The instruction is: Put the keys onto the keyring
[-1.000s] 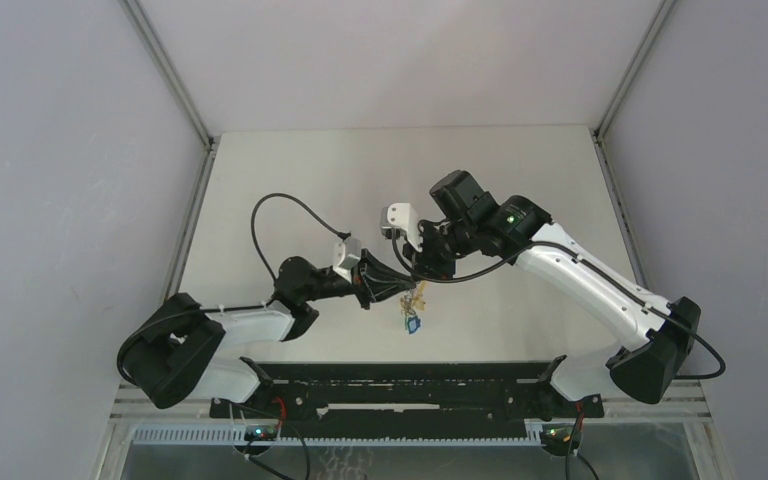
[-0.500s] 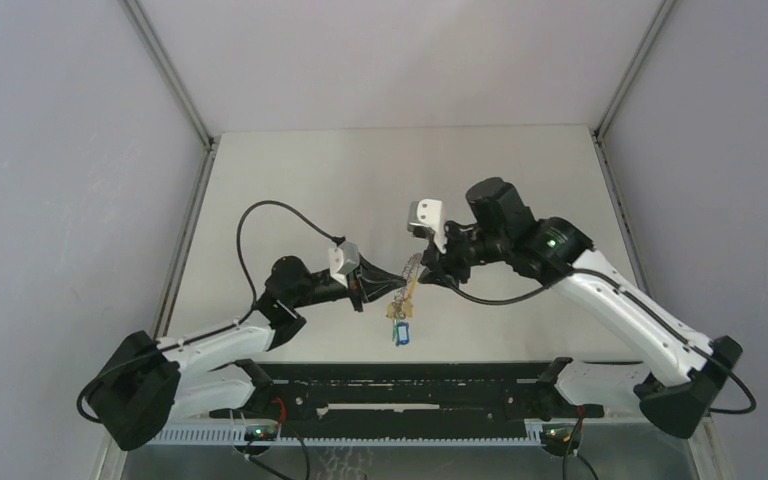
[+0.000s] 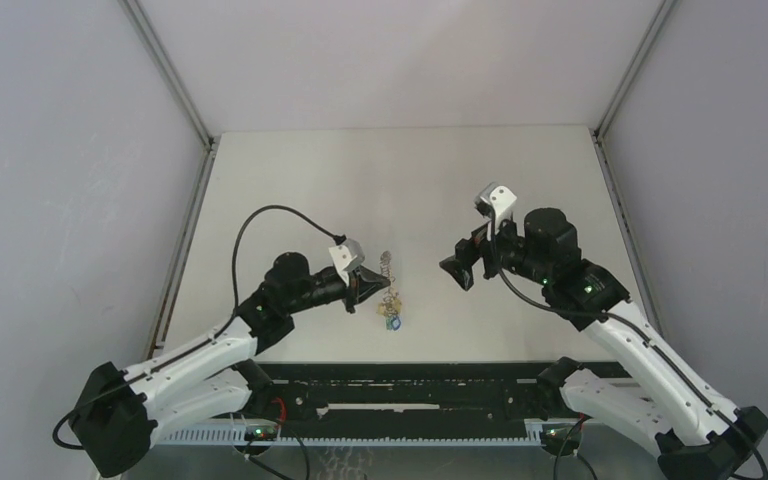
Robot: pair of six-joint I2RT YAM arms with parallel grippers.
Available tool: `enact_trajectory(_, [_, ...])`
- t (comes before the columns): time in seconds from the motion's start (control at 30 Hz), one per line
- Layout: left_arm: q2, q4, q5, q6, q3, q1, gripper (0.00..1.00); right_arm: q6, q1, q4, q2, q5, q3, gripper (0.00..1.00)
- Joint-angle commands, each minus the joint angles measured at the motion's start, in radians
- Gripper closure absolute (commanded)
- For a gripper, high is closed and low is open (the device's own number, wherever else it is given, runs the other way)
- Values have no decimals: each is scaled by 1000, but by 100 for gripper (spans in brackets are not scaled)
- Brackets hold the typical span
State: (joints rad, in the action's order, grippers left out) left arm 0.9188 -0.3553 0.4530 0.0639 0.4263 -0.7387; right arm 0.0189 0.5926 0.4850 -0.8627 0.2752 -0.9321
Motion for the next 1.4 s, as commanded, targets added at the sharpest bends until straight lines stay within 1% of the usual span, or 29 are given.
enact_trajectory(0.0, [-43, 134, -46, -52, 136, -12, 100, -114, -31, -127, 77, -75, 63, 0])
enact_trajectory(0.13, [-61, 233, -67, -80, 178, -16, 100, -90, -34, -140, 115, -42, 116, 0])
enact_trajectory(0.37, [-93, 461, -79, -157, 307, -16, 100, -109, -38, -123, 96, -82, 128, 4])
enact_trajectory(0.5, [-132, 591, -74, -249, 367, -16, 100, -147, -49, -105, 62, -101, 131, 8])
enact_trajectory(0.63, [-156, 667, -56, -352, 399, -16, 100, -183, -76, -99, 37, -128, 146, 9])
enact_trajectory(0.73, [-151, 719, -20, -418, 424, -16, 100, -196, -102, -97, 34, -149, 159, 14])
enact_trajectory(0.83, [-162, 719, 5, -461, 419, -16, 100, -208, -132, -100, 35, -163, 180, 17])
enact_trajectory(1.0, [-216, 672, 29, -517, 355, -17, 100, -232, -180, -134, 35, -171, 226, 18])
enact_trajectory(1.23, [-281, 626, 4, -638, 252, -19, 100, -238, -231, -192, -3, -140, 253, 21])
enact_trajectory(1.37, [-266, 636, -51, -673, 262, -21, 100, -247, -240, -221, -36, -150, 261, 21])
